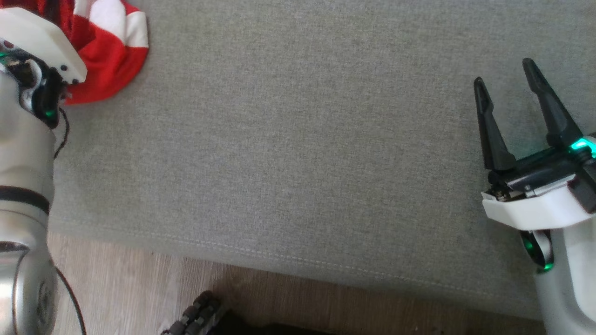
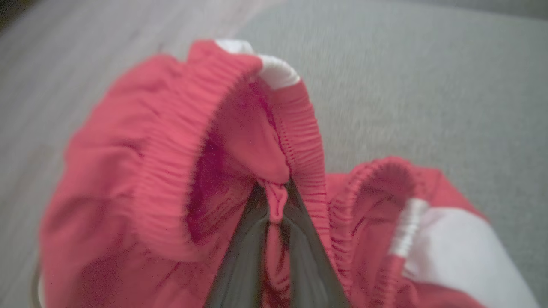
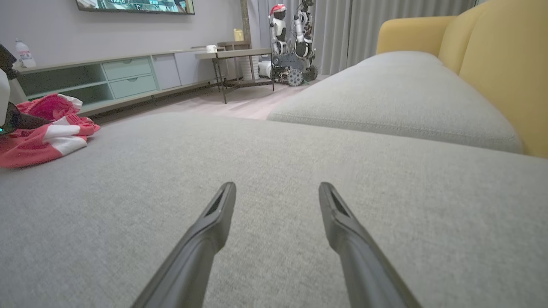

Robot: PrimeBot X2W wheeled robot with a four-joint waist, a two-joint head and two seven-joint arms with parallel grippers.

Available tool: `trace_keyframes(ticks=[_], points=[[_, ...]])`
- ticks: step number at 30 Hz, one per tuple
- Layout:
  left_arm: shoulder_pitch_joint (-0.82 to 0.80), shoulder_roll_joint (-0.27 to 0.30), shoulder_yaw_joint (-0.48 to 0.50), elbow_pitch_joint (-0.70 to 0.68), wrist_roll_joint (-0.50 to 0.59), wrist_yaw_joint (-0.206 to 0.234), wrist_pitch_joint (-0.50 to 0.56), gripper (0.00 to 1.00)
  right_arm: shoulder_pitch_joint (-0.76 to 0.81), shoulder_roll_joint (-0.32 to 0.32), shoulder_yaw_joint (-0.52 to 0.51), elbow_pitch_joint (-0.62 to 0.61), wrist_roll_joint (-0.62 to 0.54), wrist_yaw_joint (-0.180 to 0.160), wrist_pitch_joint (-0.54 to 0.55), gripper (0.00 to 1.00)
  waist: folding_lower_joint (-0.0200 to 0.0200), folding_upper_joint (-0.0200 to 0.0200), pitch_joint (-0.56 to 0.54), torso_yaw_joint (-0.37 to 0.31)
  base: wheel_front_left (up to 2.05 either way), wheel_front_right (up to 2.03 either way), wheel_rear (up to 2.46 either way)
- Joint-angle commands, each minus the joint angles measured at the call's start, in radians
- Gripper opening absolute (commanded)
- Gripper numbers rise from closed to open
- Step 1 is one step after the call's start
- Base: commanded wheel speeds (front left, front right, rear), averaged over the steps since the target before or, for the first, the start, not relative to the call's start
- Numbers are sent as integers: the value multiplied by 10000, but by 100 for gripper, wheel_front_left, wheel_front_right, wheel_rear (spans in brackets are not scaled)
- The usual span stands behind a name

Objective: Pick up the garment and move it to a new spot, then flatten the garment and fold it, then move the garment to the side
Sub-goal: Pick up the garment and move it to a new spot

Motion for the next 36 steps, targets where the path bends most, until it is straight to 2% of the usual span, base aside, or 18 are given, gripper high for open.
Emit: trace_keyframes(ticks=[1,4,7,15,20,24,30,36], points=[[-100,849,92,-382,115,17,-432,0,-5,121,194,-280,17,62,-68,100,-2,0,-109,-7,0,0,0],[-48,1085,-190,-633,414,16,-1610,0,-44,301,272,-229,76,62,-68,100,-2,0,-449,-64,0,0,0],[98,1243,-469,-1143,746,21,-1946,0,-25,510,344,-142,151,62,-68,100,-2,0,-938,-137,0,0,0],[1286,1581,-915,-4416,1474,27,-1986,0,290,1245,418,85,384,62,-68,100,-2,0,-2465,-576,0,0,0],[1806,1688,-1476,-5708,1694,19,-1988,0,696,1674,346,143,518,62,-68,100,-2,0,-3576,-1162,0,0,0],[1965,1759,-2277,-6599,1566,17,-1988,0,967,1930,152,-10,569,62,-68,100,-2,0,-4182,-1736,0,0,0],[1976,1769,-3575,-7407,1122,15,-1988,0,1231,2101,-5,-257,552,62,-68,100,-2,0,-4576,-2496,0,0,0],[1941,1615,-4762,-8500,880,15,-1988,0,1275,2229,-148,-565,535,62,-68,100,-2,0,-4480,-3377,0,0,0]])
